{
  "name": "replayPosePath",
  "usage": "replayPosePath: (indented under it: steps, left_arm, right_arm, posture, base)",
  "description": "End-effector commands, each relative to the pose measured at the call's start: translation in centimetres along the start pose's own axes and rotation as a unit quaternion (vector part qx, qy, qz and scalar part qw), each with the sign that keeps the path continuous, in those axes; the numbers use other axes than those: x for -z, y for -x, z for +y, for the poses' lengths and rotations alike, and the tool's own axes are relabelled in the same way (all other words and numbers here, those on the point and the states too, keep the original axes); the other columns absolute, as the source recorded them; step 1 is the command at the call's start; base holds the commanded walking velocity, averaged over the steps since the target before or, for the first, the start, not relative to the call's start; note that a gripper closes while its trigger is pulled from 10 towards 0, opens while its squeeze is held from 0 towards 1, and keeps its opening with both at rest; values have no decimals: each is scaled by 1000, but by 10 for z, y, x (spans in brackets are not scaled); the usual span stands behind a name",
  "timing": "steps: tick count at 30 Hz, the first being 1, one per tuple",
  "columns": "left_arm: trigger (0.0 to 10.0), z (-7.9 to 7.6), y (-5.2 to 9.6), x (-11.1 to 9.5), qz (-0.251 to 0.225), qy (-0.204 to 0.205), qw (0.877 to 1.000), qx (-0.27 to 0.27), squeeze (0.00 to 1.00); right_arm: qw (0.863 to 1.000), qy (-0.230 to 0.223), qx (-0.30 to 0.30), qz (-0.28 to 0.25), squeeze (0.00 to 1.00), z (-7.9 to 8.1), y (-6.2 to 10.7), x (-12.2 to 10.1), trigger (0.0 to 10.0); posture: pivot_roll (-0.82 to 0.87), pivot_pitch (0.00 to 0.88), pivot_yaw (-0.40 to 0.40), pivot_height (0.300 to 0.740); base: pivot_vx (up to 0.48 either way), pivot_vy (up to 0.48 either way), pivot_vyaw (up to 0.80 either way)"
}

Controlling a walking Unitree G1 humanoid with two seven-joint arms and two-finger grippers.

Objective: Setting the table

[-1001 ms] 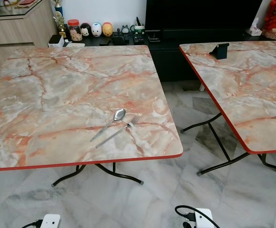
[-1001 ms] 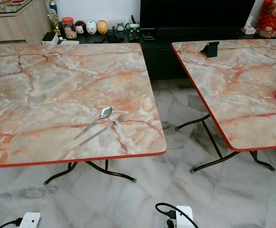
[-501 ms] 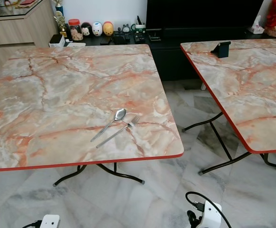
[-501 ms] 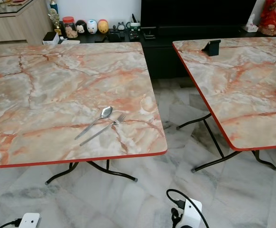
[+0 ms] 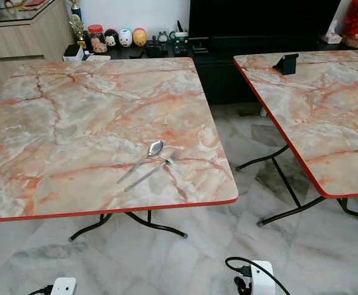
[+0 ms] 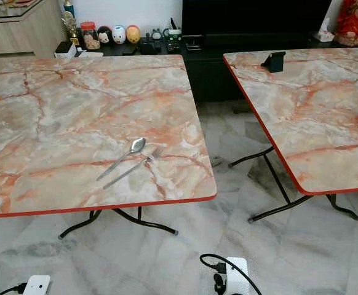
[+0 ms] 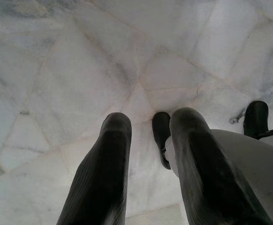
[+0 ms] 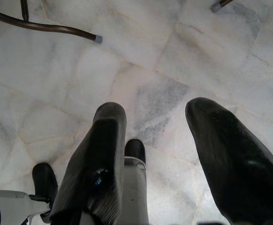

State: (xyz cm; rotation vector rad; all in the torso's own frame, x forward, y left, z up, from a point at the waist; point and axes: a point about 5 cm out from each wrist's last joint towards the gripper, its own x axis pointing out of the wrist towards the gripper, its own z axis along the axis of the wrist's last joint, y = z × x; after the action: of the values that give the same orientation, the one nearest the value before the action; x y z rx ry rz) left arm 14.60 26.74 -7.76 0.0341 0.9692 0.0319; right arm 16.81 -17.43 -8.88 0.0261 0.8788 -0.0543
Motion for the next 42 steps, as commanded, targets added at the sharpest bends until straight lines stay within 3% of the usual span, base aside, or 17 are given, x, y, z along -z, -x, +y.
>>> replayPosePath:
  steps: [1,42]
  left_arm:
    - [10000,3,2,5,8,5,1000,-7,0]
    - [10000,3,2,4,7,8,1000,-7,0]
  right_arm:
    - [1000,-3,5,4,0,-2,1,3,10000]
    - [1000,0,1,-1,0,4,1,2,10000]
  posture:
    - [-19,0,-8,740]
    - [-10,0,-8,740]
  base:
    - [0,0,0]
    - [0,0,0]
